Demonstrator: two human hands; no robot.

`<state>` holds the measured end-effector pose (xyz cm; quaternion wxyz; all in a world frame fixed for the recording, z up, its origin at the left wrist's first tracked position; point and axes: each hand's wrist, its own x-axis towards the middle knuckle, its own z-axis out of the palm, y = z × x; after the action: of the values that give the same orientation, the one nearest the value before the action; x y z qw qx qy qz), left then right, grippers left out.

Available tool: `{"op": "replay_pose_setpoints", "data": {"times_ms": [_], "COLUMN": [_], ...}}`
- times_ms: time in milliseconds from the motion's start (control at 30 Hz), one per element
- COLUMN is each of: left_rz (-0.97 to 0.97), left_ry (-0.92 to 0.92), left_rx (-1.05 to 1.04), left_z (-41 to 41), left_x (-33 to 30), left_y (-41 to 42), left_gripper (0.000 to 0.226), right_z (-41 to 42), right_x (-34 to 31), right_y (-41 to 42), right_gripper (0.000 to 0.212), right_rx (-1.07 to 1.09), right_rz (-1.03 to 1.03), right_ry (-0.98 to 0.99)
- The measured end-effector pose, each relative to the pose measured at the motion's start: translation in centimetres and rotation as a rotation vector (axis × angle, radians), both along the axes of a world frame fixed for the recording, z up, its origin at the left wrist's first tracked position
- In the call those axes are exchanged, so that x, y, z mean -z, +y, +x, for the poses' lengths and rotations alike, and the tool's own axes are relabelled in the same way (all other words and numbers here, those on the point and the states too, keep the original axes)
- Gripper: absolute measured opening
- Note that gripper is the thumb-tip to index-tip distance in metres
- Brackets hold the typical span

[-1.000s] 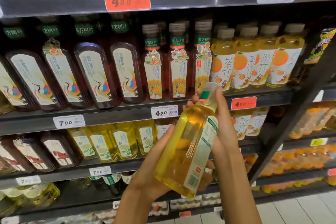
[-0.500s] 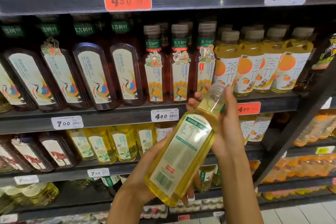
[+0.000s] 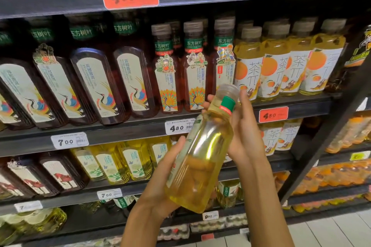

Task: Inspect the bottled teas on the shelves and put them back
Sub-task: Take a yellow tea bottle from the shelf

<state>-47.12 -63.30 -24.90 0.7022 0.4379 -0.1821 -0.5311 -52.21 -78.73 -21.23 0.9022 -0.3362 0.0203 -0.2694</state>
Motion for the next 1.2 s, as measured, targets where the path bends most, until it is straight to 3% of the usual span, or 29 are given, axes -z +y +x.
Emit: {"op": "replay_pose_setpoints", "data": {"times_ms": [100, 233, 333, 533, 667, 800, 900, 1000, 1100, 1200], "left_rz": [-0.012, 0.184, 0.24, 0.132, 0.076, -0.018, -0.042, 0.01, 0.135, 0.184], "left_ry": [0.129, -0.188, -0.283, -0.187, -0.114, 0.045, 0.077, 0.016, -0.167, -0.209], "left_rx": [0.136, 0.138, 0.098, 0.046, 0.03, 0.078, 0.138, 0.145, 0.057, 0.032], "left_z": [-0.2, 0.5, 1.0, 1.4, 0.9, 0.7, 0.5, 0.8, 1.2, 1.2], "left_x": [0.2, 0.8, 0.5, 0.6, 0.5, 0.3, 0.6, 1.0, 1.3, 1.4], "left_y": [-0.3, -0.5, -0.6, -0.6, -0.3, -0.2, -0.2, -0.3, -0.3, -0.2], "left_gripper": [0.066, 0.081, 0.083, 0.073, 0.084, 0.062, 0.075, 0.091, 0.103, 0.094], "right_z": [0.6, 0.7, 0.4, 0.6, 0.8, 1.6, 1.9, 1.5, 1.1, 1.0], "right_x": [0.1, 0.4, 0.6, 0.2, 0.3, 0.9, 0.7, 0.6, 0.5, 0.5], "right_y": [0.2, -0.1, -0.2, -0.3, -0.3, 0.1, 0.5, 0.4, 0.6, 0.7], "right_gripper": [0.047, 0.048, 0.042, 0.048, 0.045, 0.04, 0.041, 0.043, 0.04, 0.04], "right_rx": [-0.009, 0.014, 0.088, 0.174, -0.018, -0.034, -0.015, 0.06, 0.142, 0.172], "right_rz": [0.014, 0.006, -0.103, -0.18, -0.074, -0.022, -0.004, -0.062, -0.203, -0.248], "right_ry": [-0.054, -0.064, -0.003, 0.114, 0.015, -0.018, -0.062, -0.113, -0.081, -0.036]}}
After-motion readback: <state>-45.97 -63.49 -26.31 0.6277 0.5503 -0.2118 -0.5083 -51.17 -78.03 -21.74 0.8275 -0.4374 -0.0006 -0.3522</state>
